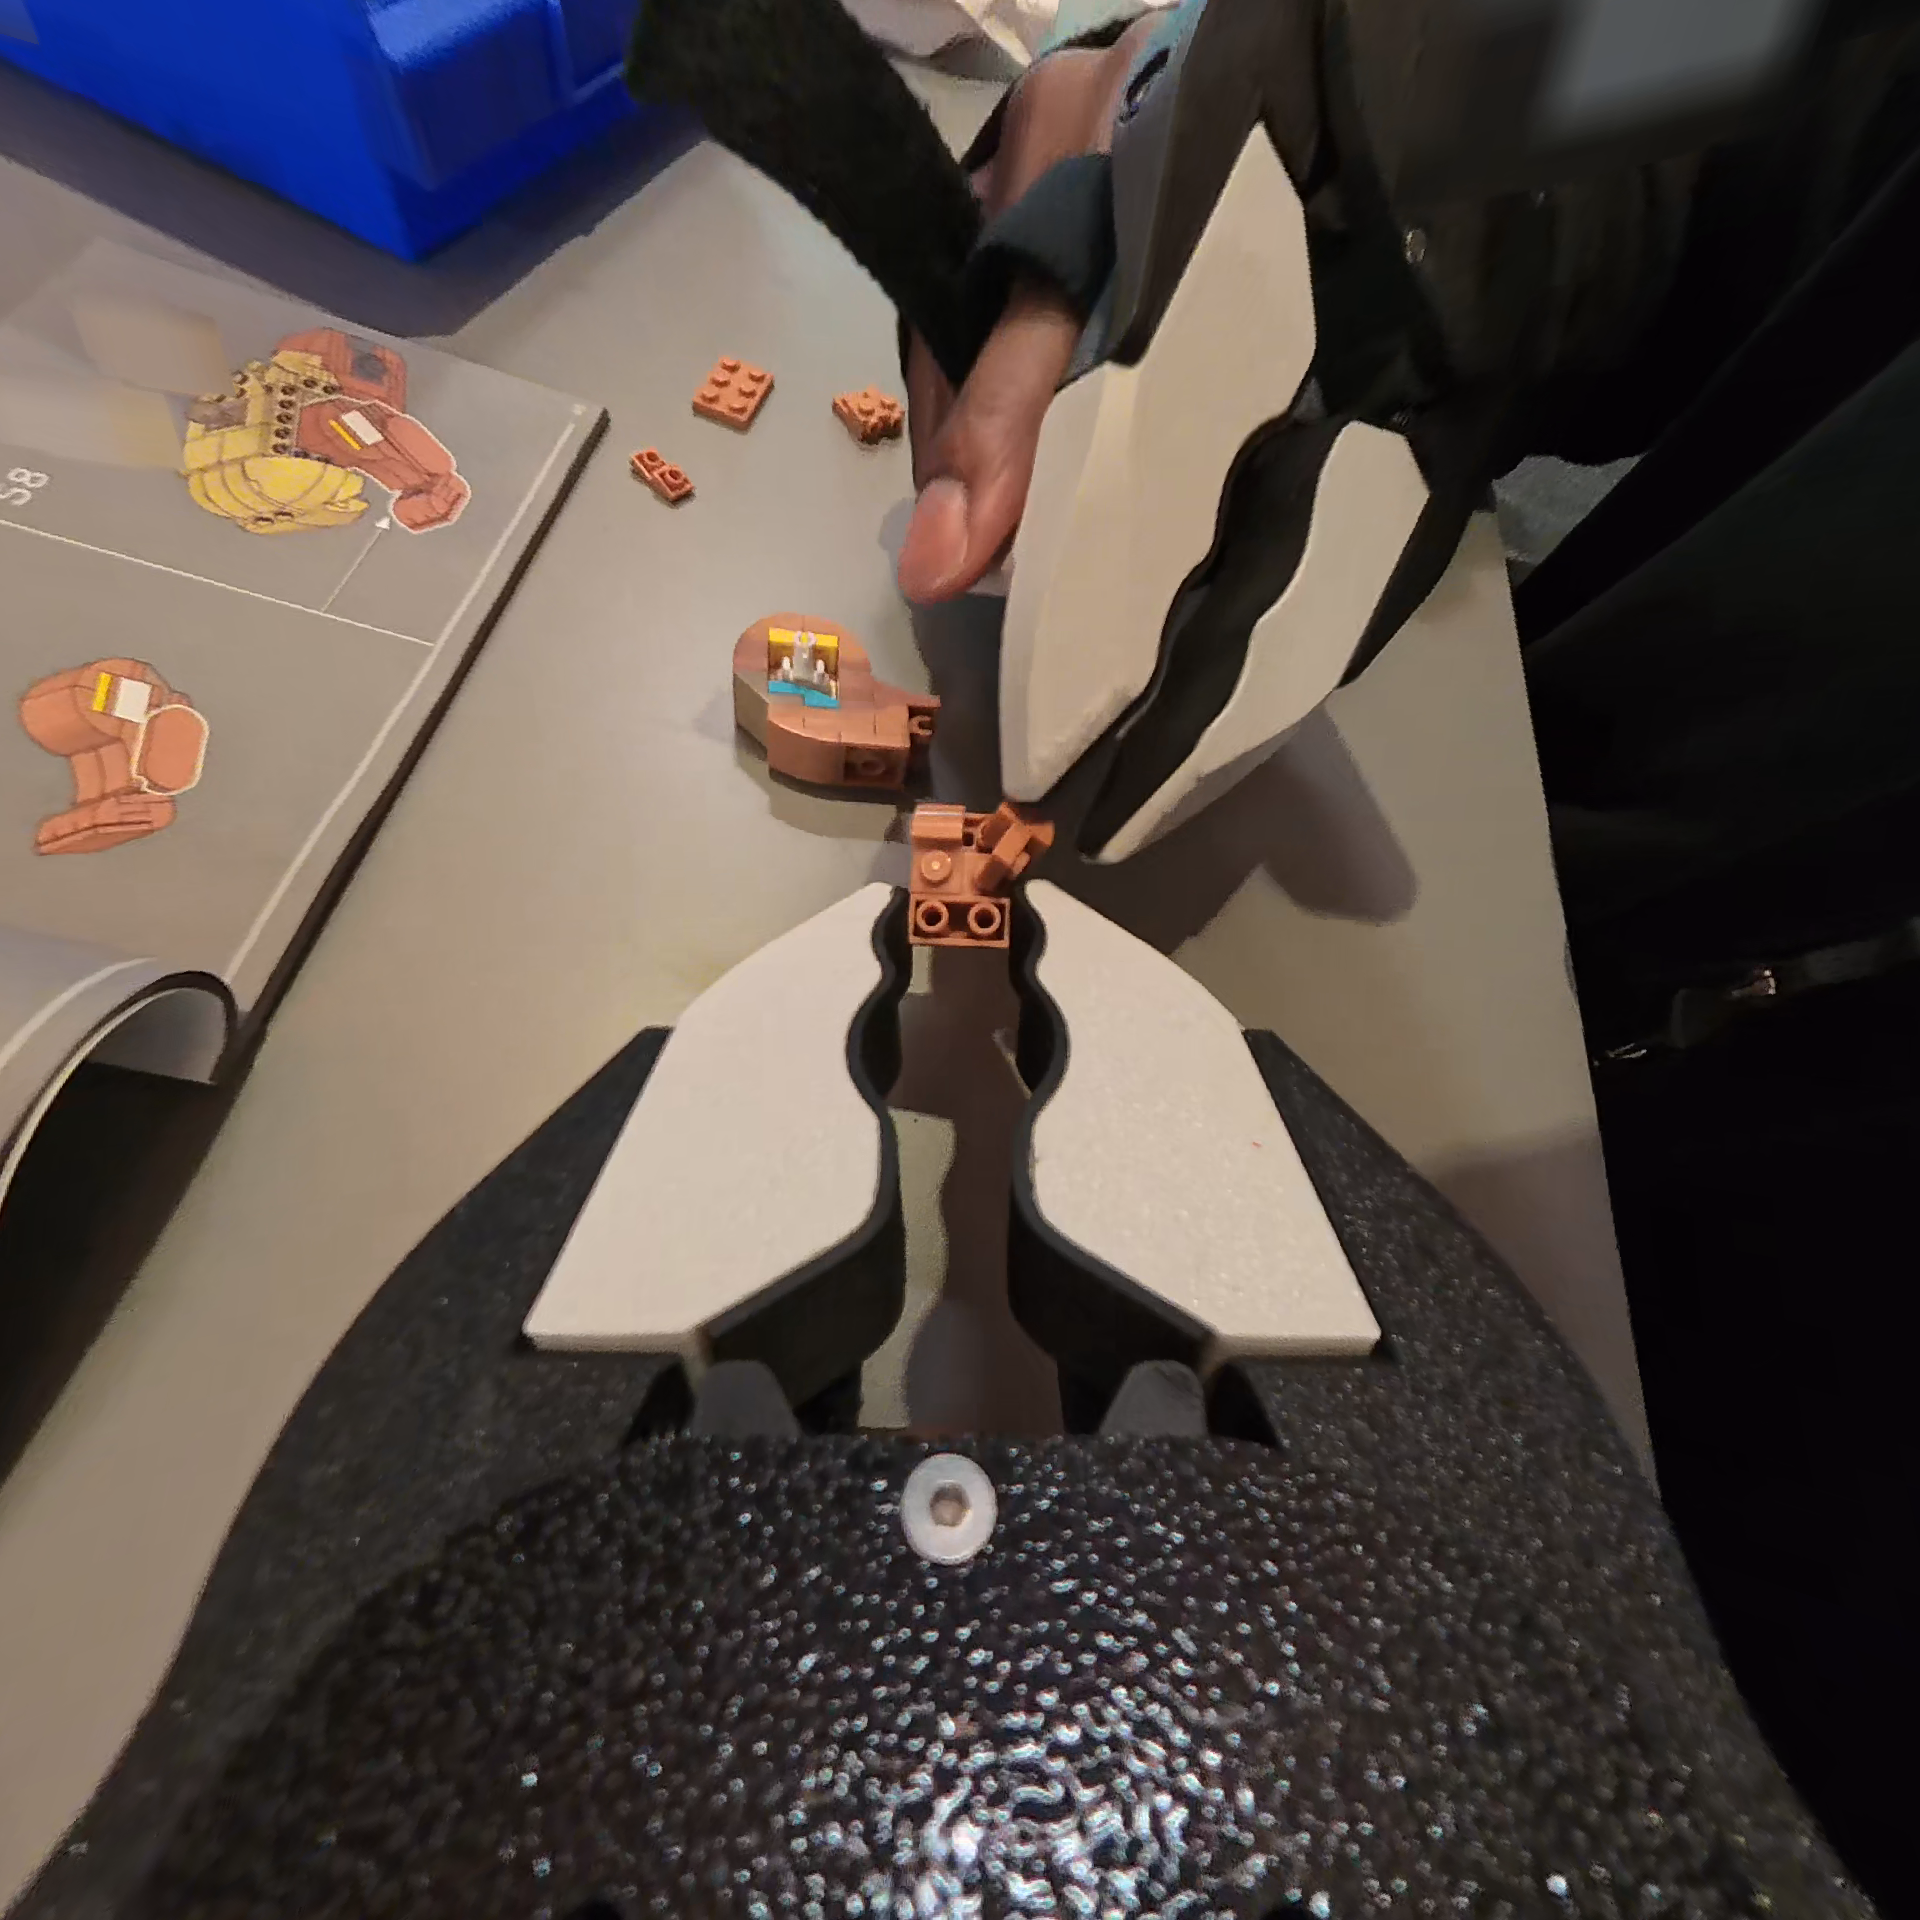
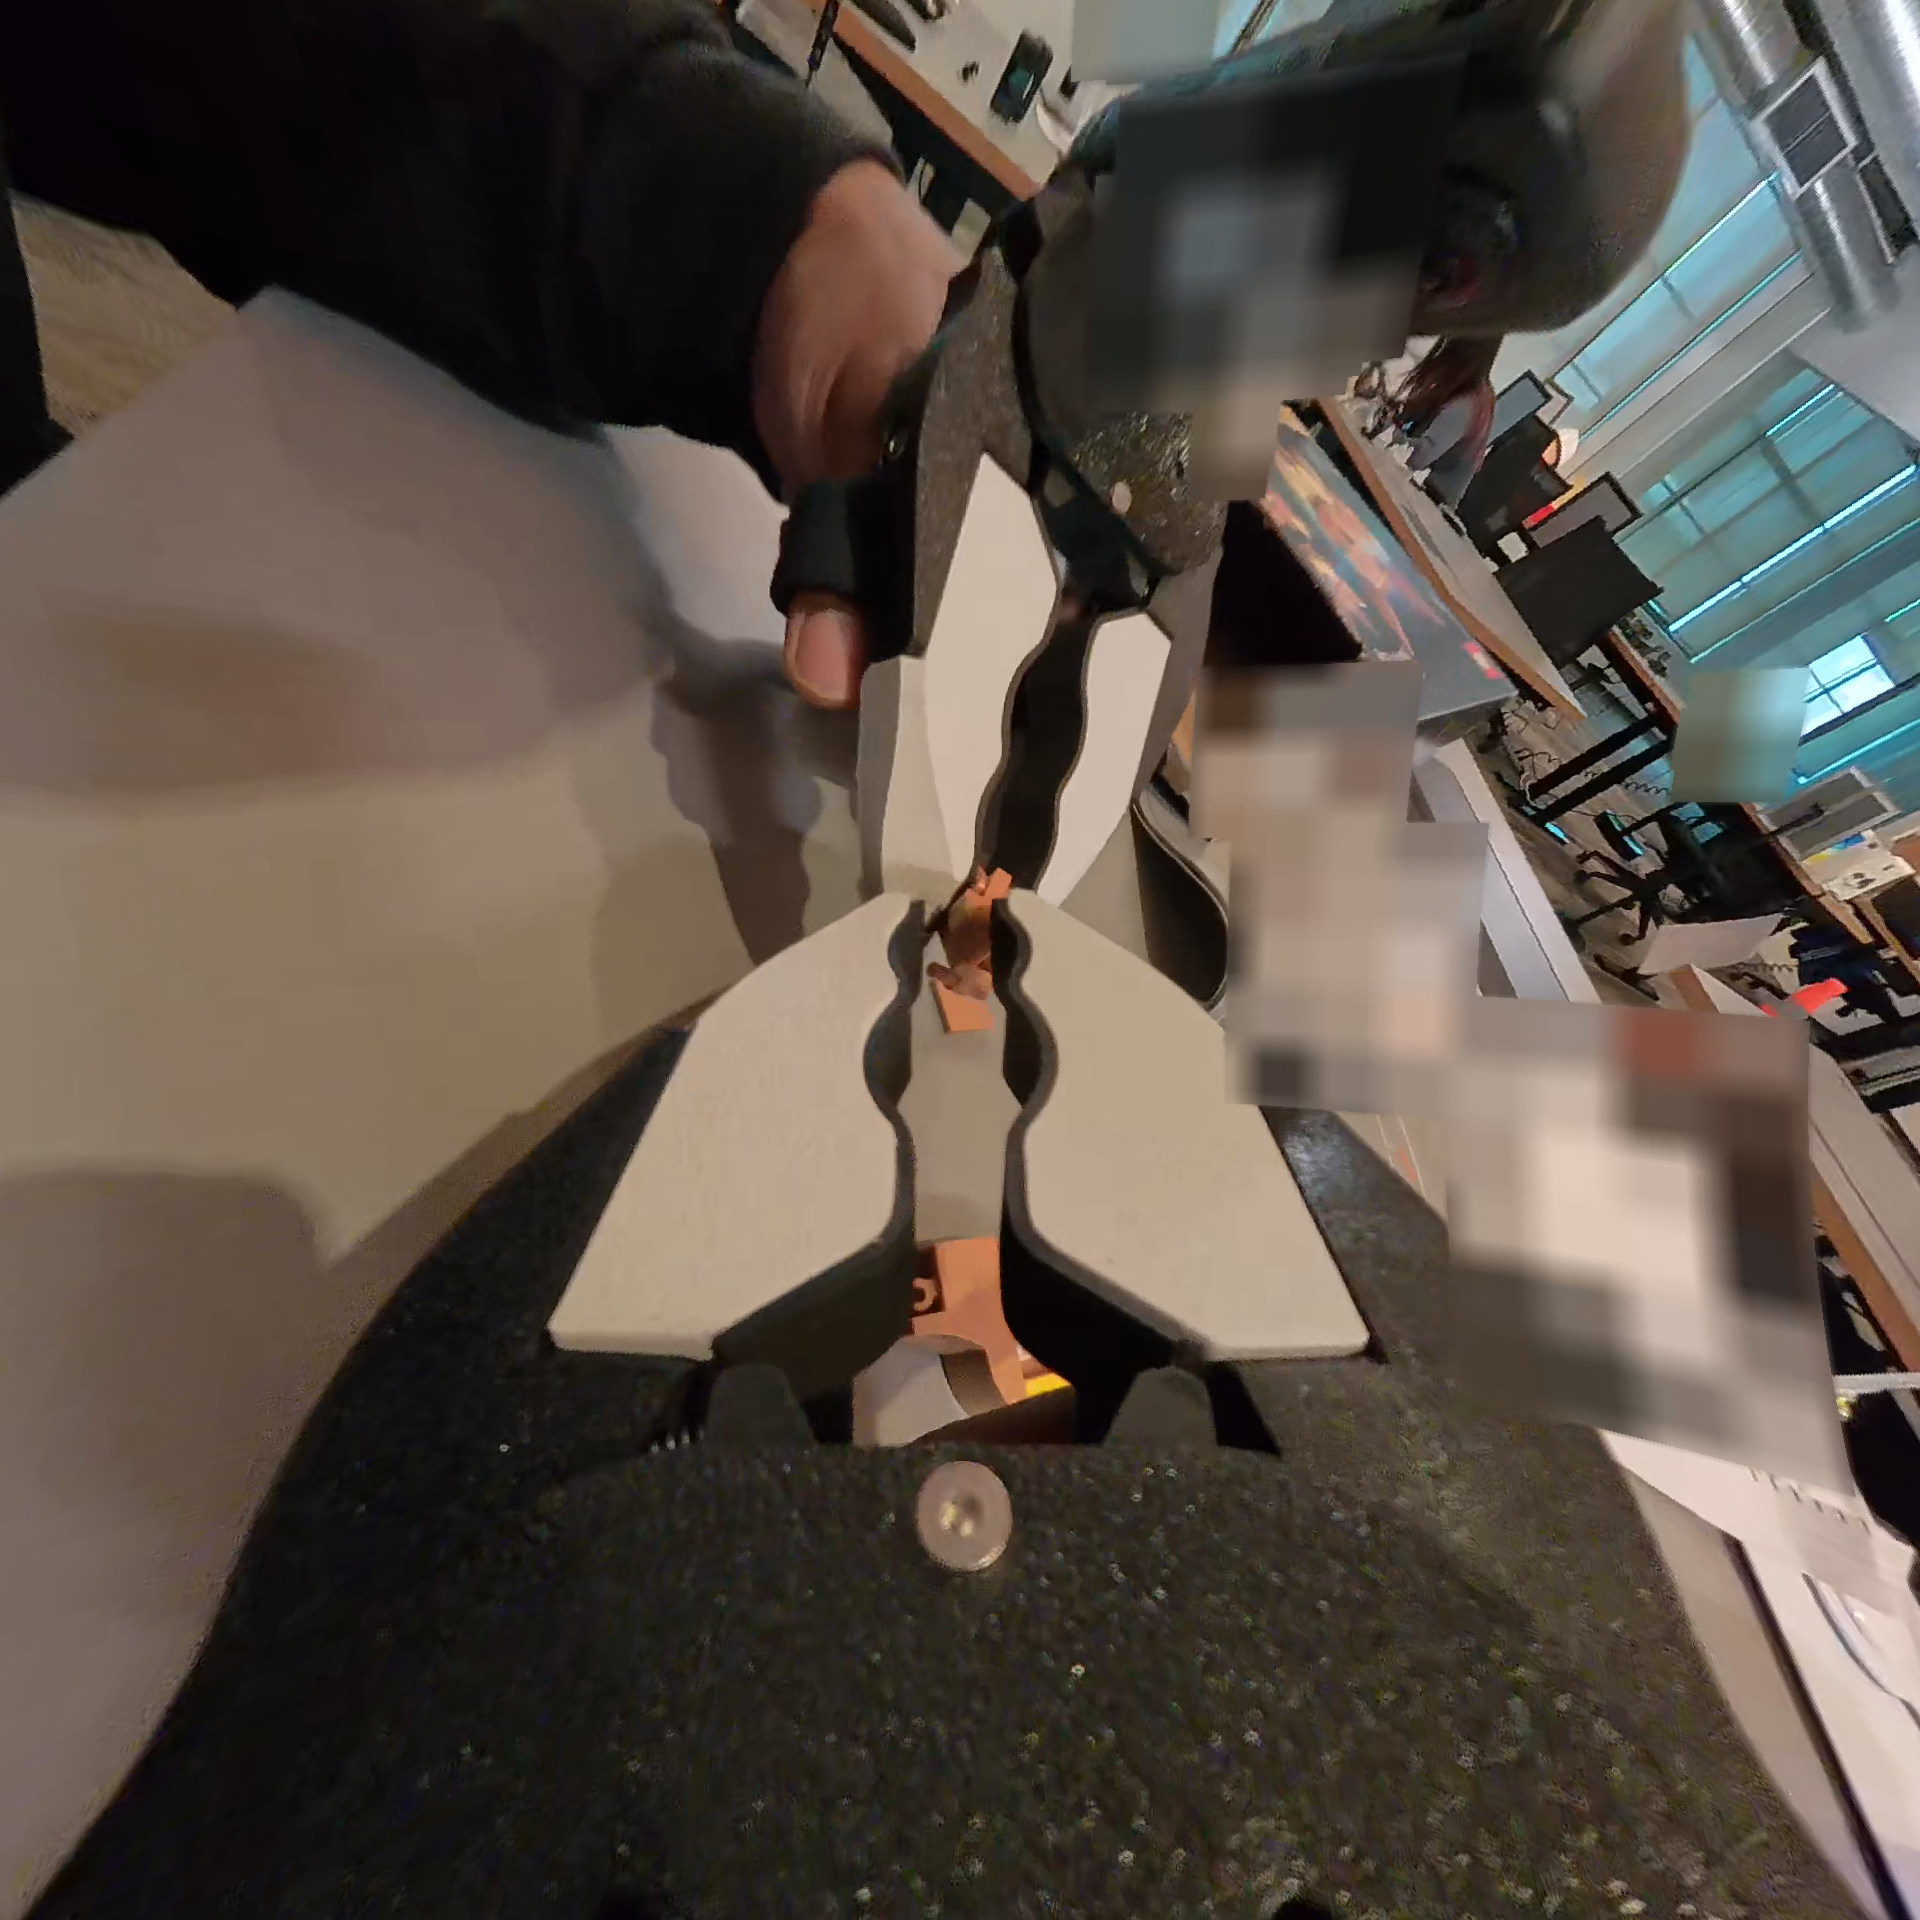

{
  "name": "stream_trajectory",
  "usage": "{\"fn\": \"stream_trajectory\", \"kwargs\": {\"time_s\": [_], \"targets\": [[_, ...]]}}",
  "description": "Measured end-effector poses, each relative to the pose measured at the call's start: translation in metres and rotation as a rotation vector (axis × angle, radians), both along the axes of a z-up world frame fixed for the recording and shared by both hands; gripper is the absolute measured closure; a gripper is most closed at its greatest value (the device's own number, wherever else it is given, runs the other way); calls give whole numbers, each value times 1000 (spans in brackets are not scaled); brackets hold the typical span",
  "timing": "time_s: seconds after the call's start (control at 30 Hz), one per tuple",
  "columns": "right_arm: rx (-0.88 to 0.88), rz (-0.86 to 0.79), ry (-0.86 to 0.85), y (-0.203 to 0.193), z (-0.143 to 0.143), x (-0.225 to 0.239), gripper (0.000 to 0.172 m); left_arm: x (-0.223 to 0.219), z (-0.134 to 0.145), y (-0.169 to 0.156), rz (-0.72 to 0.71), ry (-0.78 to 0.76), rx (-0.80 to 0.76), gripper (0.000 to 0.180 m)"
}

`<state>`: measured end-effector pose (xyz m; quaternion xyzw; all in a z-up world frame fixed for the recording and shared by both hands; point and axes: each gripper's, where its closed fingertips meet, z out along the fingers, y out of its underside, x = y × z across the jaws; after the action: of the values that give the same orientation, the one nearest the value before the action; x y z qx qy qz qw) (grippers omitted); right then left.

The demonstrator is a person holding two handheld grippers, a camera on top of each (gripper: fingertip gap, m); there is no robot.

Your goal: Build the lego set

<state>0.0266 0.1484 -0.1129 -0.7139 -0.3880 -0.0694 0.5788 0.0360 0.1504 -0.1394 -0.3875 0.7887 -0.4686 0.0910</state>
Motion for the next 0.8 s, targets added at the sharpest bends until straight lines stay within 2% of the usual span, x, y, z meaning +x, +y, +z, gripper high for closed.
{"fn": "stream_trajectory", "kwargs": {"time_s": [0.43, 0.8], "targets": [[-37, -27, -45, 2, -10, 3, 162, -1, -8, 0, -29, -37, 137, 163], [-216, -8, 97, -3, -18, 0, 164, -1, -20, 3, -58, -80, 305, 163]]}}
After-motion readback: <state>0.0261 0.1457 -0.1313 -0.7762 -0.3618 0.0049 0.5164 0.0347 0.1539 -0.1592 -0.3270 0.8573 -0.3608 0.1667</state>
